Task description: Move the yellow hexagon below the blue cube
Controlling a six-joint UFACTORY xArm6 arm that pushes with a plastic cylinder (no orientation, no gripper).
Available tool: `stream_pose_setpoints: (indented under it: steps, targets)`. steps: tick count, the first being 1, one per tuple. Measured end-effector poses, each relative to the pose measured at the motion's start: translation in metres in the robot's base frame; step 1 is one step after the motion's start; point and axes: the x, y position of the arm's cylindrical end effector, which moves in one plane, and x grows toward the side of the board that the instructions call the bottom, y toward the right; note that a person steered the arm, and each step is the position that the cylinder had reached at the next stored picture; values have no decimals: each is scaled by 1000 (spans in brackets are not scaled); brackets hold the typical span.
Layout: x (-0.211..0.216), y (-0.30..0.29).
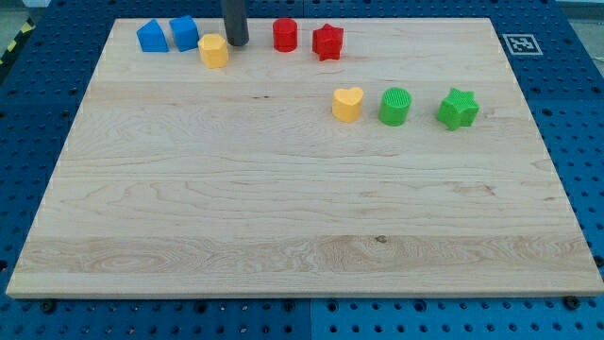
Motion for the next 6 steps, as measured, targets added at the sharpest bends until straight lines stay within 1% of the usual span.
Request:
stream_pose_setpoints:
  steps: [1,2,3,4,6]
  targets:
    - [0,-22]
    - [1,-29]
    - [13,-29]
    - [39,-37]
    - [74,-71]
